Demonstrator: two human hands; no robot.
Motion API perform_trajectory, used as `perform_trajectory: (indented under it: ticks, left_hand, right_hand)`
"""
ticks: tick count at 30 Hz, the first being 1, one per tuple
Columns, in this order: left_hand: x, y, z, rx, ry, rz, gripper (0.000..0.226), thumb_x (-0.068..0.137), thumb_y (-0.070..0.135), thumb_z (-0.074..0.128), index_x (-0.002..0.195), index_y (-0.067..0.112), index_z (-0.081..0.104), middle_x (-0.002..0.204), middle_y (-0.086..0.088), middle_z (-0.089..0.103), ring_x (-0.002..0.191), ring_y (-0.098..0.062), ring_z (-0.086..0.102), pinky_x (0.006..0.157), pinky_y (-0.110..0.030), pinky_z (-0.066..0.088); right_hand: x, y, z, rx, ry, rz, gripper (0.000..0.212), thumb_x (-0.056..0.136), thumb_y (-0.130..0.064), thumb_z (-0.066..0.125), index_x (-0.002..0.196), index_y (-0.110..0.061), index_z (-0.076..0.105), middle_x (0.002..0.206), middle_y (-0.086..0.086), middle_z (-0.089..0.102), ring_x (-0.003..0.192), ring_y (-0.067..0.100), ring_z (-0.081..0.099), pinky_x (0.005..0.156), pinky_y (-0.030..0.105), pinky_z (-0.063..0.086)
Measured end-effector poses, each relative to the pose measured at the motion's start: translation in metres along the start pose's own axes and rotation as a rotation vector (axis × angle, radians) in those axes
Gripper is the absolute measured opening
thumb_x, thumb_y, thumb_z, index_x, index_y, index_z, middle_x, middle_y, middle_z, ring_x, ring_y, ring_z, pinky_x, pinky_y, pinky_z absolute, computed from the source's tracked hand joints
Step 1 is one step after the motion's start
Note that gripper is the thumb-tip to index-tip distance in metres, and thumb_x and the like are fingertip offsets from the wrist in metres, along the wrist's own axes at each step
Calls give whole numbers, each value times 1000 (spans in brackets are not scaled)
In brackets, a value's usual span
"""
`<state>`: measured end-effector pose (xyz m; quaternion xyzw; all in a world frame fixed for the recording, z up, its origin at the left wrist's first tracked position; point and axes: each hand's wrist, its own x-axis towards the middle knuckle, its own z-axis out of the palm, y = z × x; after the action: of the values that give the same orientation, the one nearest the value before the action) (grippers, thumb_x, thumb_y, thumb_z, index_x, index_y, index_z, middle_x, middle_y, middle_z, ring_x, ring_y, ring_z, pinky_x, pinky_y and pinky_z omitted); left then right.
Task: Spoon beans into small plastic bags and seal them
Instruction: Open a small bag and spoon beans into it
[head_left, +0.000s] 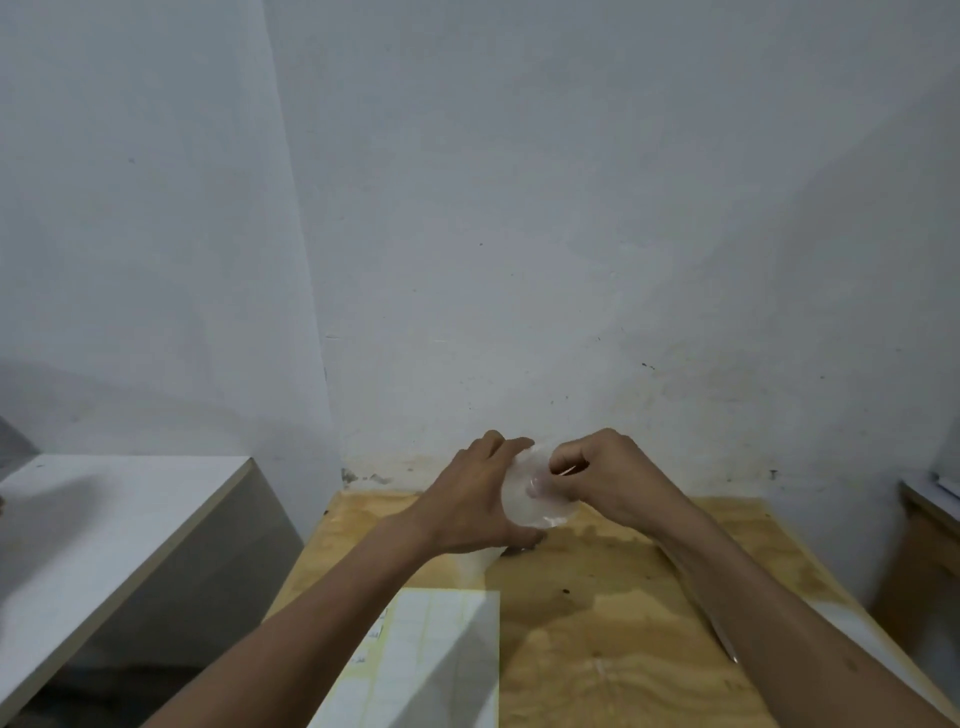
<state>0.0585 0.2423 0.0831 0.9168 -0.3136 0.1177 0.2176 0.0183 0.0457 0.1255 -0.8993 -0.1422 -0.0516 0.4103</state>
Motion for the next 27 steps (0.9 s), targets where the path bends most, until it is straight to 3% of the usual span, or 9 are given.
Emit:
perform_trajectory:
  ticks: [3, 6, 9, 13, 16, 20, 23, 25, 27]
  left_hand:
    - [3, 6, 3, -94, 6, -19, 88, 71, 57, 85, 142, 25, 44, 122, 8, 46, 104, -11, 47, 84, -27, 47]
    - [7, 8, 6, -89, 38, -40, 83, 72, 61, 81, 139, 24, 48, 117, 12, 46, 100, -8, 48, 82, -27, 46]
    - [10, 7, 10, -32, 49, -100, 86, 73, 65, 78, 141, 23, 48, 119, 9, 47, 103, -12, 51, 85, -29, 50]
    - [11, 1, 17, 14, 23, -167, 104, 59, 83, 63, 143, 23, 48, 113, 11, 43, 98, -12, 49, 83, -30, 48]
    - [11, 1, 25, 20, 23, -165, 112, 52, 88, 49, 143, 24, 48, 111, 11, 42, 96, -12, 48, 79, -28, 44]
    - [15, 7, 33, 21, 13, -152, 106, 58, 86, 61, 143, 23, 49, 111, 10, 42, 94, -14, 49, 77, -30, 45]
    - [17, 10, 37, 17, 19, -157, 91, 71, 72, 75, 144, 24, 49, 114, 9, 44, 96, -14, 50, 82, -32, 49]
    - [16, 11, 37, 15, 15, -167, 92, 71, 73, 74, 144, 25, 48, 114, 10, 44, 97, -14, 50, 82, -31, 48]
    - [14, 10, 33, 11, 8, -180, 99, 64, 81, 69, 144, 25, 48, 114, 10, 45, 96, -13, 50, 79, -30, 45]
  right_hand:
    - [-2, -1, -3, 137, -40, 17, 7, 85, -28, 79, 78, -29, 82, 83, -13, 77, 80, 1, 70, 66, 13, 50]
    - [-2, 9, -6, 167, -7, 13, 13, 90, -19, 75, 83, -28, 82, 84, -14, 77, 80, -2, 71, 67, 12, 52]
    - [3, 25, -14, 108, 123, 58, 12, 91, -13, 72, 97, -18, 82, 90, -6, 78, 79, 5, 73, 74, 21, 61]
    - [5, 68, -35, -317, 189, 254, 11, 92, -20, 69, 93, -19, 80, 88, -3, 76, 76, 16, 71, 71, 35, 62]
    - [-9, 97, -39, -620, 104, 503, 13, 88, -25, 67, 83, -14, 72, 81, 2, 69, 73, 23, 68, 60, 30, 55]
    - [-32, 113, -31, -738, -96, 678, 30, 93, -35, 64, 74, -15, 53, 73, 1, 55, 62, 20, 55, 53, 26, 40]
    - [-39, 118, -21, -755, -162, 731, 13, 89, -13, 62, 79, -14, 54, 78, 3, 55, 63, 21, 54, 56, 26, 40]
    - [-42, 120, -15, -742, -171, 742, 27, 89, -5, 58, 69, -17, 45, 70, 2, 45, 53, 19, 44, 49, 26, 34]
    - [-42, 117, -13, -760, -124, 710, 21, 92, -7, 57, 75, -18, 50, 69, 0, 45, 55, 17, 45, 50, 27, 37]
